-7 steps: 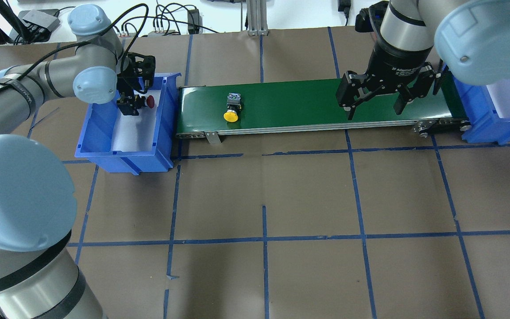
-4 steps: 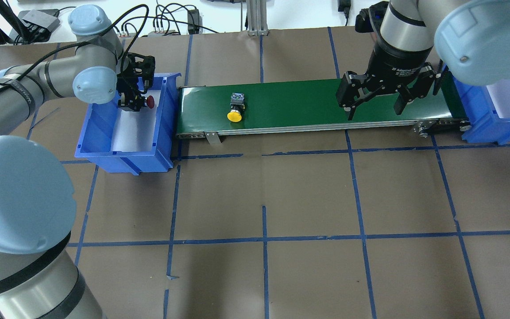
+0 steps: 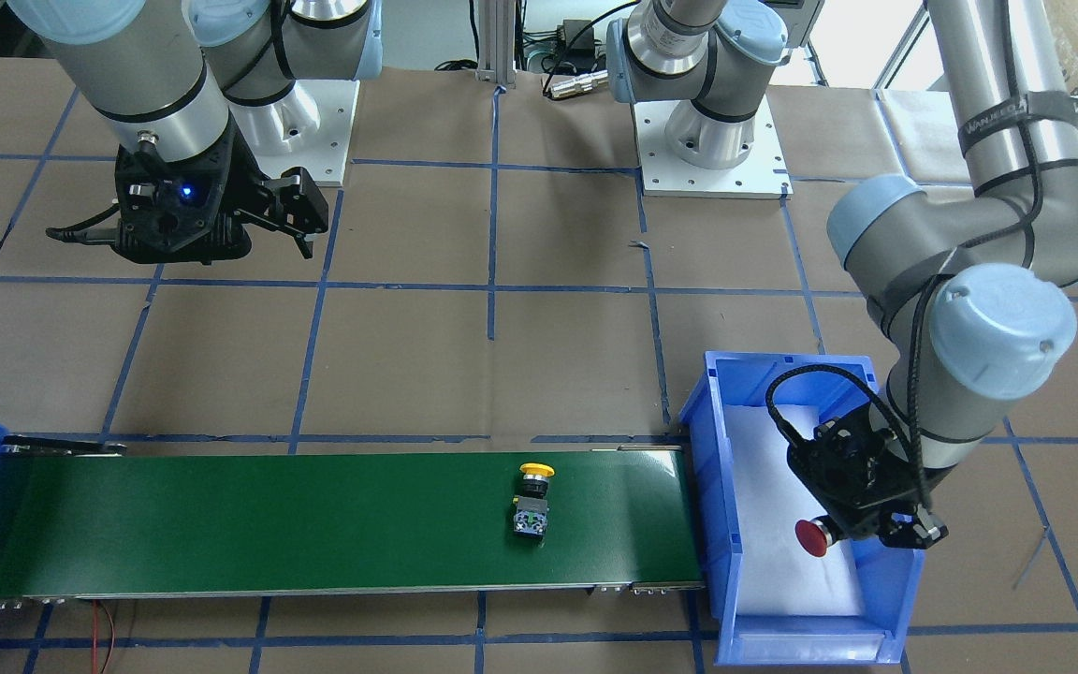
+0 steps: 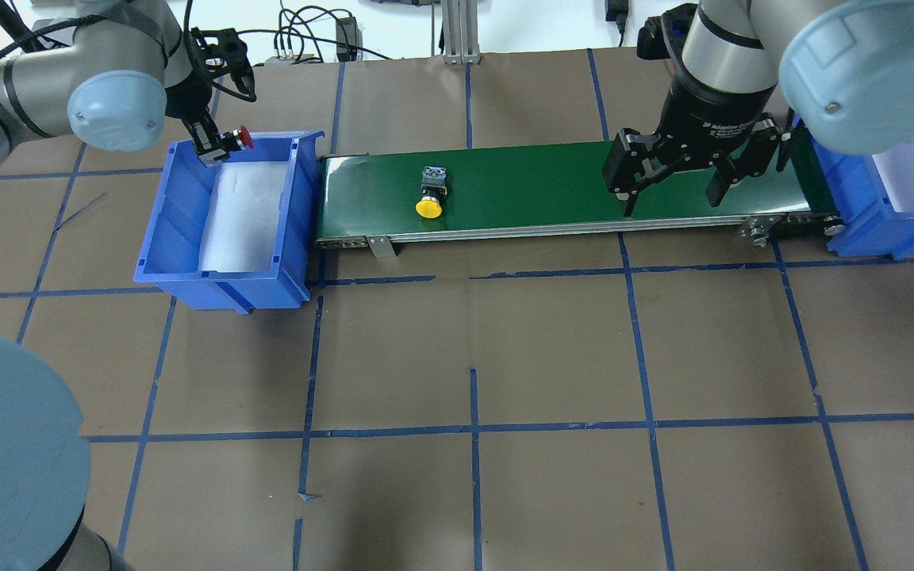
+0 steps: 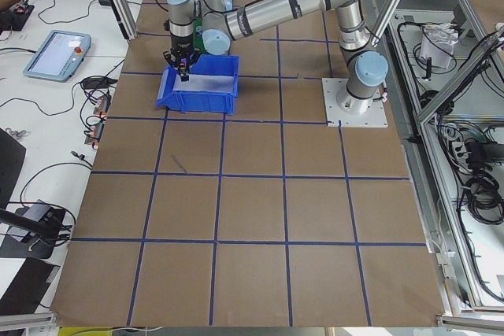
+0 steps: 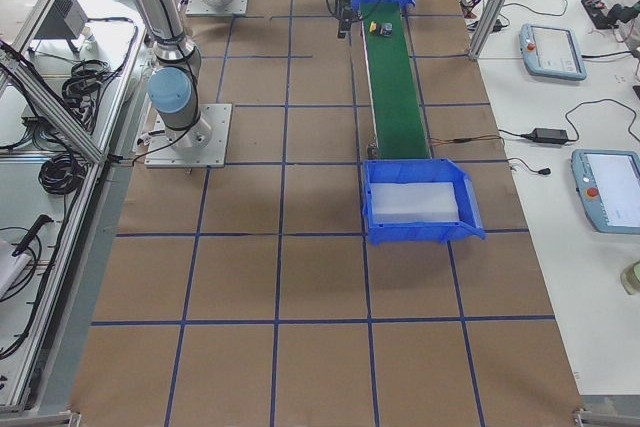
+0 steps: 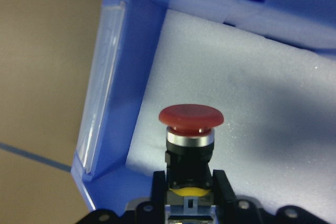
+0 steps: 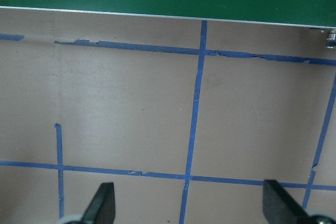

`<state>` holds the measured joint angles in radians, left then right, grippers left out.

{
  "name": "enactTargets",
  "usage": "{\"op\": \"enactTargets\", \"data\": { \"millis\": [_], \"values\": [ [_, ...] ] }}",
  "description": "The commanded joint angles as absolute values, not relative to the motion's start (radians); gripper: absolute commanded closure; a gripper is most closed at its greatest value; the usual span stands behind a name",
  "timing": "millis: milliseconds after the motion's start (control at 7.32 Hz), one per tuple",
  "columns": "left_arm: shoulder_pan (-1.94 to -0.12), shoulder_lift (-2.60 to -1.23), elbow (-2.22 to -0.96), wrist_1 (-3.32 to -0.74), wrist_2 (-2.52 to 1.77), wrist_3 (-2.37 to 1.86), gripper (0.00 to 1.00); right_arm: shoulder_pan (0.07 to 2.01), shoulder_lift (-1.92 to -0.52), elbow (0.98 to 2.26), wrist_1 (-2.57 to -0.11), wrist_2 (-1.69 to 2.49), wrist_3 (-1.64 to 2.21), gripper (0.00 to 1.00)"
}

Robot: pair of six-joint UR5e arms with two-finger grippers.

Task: Transport two buttons from left to right
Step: 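Carry the red button onto the conveyor beside the yellow button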

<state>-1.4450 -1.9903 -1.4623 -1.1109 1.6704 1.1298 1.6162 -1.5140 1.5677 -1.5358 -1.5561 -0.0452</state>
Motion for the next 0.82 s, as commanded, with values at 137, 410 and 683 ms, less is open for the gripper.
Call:
{"op": "enactTargets", "data": {
  "millis": [137,410,683],
  "values": [
    [-1.559,-1.930,-1.467,-1.177,1.669,0.470,0.82,1.615,-1.514,1.568,-1.536,-1.555,-0.044,0.00],
    [-1.617,-1.966,-1.447,-1.161,1.654,0.115,0.82,1.614,-1.514,1.566,-1.536,-1.555,-0.044,0.00],
    [-1.672,-2.031,-1.439,-1.167,1.585,-0.154,0.82,1.614,-1.514,1.566,-1.536,-1.555,-0.044,0.00]
  ]
}}
